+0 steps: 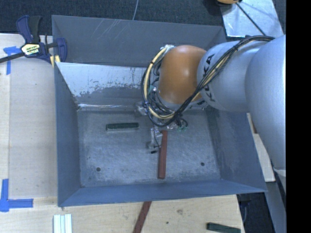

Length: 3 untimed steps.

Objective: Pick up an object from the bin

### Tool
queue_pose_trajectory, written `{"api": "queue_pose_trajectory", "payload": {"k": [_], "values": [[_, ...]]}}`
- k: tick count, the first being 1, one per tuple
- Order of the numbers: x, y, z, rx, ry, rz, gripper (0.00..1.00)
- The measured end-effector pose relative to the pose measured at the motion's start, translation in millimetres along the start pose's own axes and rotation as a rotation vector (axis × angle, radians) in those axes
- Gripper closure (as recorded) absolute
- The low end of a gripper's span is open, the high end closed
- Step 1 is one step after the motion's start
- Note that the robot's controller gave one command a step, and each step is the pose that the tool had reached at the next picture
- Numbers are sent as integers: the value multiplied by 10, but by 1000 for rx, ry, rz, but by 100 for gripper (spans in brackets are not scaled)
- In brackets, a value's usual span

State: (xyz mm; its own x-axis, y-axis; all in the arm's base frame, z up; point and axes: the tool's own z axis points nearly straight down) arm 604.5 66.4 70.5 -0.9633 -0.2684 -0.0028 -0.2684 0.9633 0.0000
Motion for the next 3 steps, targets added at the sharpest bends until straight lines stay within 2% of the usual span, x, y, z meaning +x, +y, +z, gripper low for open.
{"api": "queue_pose_trajectory", "payload": {"k": [1,2,3], "values": [[0,0,0,0,0,0,0],[-154,188,0,1,-2,-12,0],[-411,608,-42,-1,-3,-166,100]]}}
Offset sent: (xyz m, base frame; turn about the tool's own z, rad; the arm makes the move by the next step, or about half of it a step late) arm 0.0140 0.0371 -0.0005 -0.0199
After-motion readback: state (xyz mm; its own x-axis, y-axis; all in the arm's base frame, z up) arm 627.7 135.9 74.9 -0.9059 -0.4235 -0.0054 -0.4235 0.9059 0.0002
